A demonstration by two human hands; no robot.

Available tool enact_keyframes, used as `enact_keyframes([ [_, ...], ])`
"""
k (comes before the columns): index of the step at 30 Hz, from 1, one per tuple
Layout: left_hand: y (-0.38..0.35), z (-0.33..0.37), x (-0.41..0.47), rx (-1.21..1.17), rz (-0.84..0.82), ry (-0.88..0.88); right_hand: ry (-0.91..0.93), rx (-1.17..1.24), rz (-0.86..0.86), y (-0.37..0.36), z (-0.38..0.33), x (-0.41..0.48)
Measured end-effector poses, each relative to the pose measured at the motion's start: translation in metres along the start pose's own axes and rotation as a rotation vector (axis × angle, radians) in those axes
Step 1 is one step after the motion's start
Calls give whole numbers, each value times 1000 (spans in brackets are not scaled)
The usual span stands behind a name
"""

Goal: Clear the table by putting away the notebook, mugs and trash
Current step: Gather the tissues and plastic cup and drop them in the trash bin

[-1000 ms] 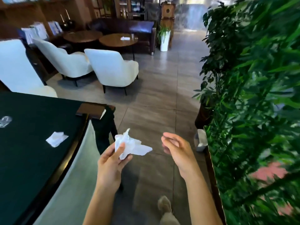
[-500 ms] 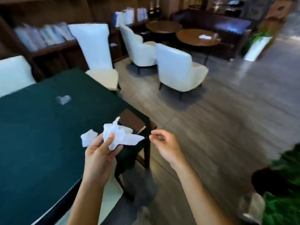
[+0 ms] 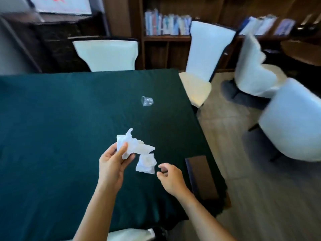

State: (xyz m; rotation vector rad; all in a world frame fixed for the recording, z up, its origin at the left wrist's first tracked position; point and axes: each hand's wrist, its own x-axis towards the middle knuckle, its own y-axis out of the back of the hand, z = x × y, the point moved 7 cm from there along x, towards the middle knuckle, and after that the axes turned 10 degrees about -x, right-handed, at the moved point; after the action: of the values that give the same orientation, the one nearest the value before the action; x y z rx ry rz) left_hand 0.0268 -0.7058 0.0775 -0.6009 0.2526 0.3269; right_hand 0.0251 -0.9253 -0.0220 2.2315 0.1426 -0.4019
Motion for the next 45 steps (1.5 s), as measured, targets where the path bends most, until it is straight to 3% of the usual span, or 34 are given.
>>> enact_keyframes([
  [11, 24, -18, 56, -55, 248, 61, 71, -368, -149, -58, -29, 114],
  [13, 24, -18, 70, -16, 284, 41, 112, -299, -350, -55, -38, 126],
  [15, 18, -19, 87, 98, 316, 17, 222, -200, -663, -46, -53, 129],
  [17, 6, -23, 103, 212, 335, 12, 340, 10, -870, -25, -76, 130],
  [18, -3, -27, 110, 259, 329, 22, 373, 155, -868, -9, -89, 137],
  [20, -28, -35, 127, 344, 262, 63, 344, 424, -692, 24, -108, 168],
  [23, -66, -42, 151, 321, 103, 150, 267, 537, -411, 54, -116, 215],
  [25, -80, -41, 170, 287, 103, 136, 289, 470, -367, 60, -121, 239],
  [29, -76, -34, 199, 314, 264, 49, 399, 324, -413, 58, -133, 291],
  [34, -53, -28, 203, 243, 340, 44, 434, 15, -15, 70, -153, 406],
  [39, -22, -6, 177, 264, 379, 30, 478, -429, -248, 37, -156, 476],
  [45, 32, 27, 133, 297, 514, -18, 433, -359, -276, 15, -146, 449],
])
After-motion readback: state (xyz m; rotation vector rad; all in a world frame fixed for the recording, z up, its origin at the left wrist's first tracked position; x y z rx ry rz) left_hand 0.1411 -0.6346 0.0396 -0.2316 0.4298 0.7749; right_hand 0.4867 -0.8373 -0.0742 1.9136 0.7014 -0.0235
